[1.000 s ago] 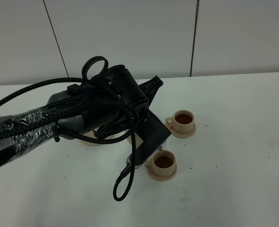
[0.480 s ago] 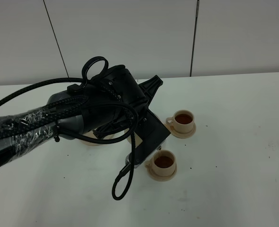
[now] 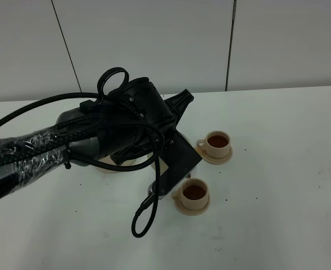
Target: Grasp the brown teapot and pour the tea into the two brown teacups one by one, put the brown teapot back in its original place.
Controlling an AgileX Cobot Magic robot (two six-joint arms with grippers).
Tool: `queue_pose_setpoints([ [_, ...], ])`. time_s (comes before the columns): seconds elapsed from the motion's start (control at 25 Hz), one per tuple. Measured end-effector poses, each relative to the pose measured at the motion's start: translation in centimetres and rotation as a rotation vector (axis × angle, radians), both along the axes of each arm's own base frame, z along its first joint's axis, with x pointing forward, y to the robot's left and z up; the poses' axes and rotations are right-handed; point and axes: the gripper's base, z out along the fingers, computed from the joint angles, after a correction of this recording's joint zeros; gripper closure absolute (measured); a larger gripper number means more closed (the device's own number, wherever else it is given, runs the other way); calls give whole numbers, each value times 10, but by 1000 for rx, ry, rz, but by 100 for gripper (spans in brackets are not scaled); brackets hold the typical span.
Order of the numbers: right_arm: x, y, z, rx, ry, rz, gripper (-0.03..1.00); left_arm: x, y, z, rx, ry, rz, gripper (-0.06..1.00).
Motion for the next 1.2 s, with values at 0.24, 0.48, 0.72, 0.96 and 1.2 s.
queue_pose_setpoints([
  [0.24, 0, 0, 0, 0, 0, 0, 64, -2, -4, 0, -6, -7, -24, 78],
  [0.48, 0, 0, 0, 0, 0, 0, 64, -2, -5, 1, 1, -13, -31, 78],
  [0.72, 0, 0, 0, 0, 0, 0, 64, -2, -6, 2, 20, -31, -45, 78],
  [0.96, 0, 0, 0, 0, 0, 0, 64, -1, -6, 2, 24, -40, -52, 78],
  [1.2, 0, 0, 0, 0, 0, 0, 64, -1, -6, 2, 23, -41, -53, 78],
])
